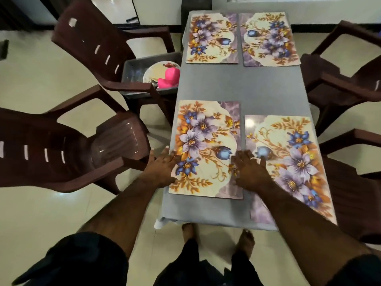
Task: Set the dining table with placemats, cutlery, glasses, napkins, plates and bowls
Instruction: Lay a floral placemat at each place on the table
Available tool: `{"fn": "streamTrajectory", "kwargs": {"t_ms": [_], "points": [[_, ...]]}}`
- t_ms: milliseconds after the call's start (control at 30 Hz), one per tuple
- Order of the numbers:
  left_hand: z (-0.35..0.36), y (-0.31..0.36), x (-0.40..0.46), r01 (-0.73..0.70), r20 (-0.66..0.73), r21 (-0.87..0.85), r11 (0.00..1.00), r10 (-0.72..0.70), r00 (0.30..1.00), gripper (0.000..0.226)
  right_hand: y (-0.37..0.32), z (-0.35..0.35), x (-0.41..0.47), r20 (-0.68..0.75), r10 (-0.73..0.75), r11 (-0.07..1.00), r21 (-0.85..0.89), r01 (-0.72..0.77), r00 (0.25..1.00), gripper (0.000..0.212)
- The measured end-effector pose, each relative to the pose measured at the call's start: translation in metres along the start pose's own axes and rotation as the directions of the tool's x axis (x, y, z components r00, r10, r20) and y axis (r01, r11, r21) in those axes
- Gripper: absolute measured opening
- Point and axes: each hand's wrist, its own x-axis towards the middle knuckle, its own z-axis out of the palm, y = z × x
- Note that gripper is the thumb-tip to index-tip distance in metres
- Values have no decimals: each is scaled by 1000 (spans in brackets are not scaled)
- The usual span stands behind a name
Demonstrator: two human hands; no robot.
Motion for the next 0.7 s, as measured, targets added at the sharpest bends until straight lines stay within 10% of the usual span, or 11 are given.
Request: {"fn": "streamTrajectory", "kwargs": {"t_ms": [700], "points": [[1, -35, 12, -116, -14, 0, 993, 116, 993, 128, -3, -12, 24, 148, 69, 995, -86, -57, 987, 126]]}}
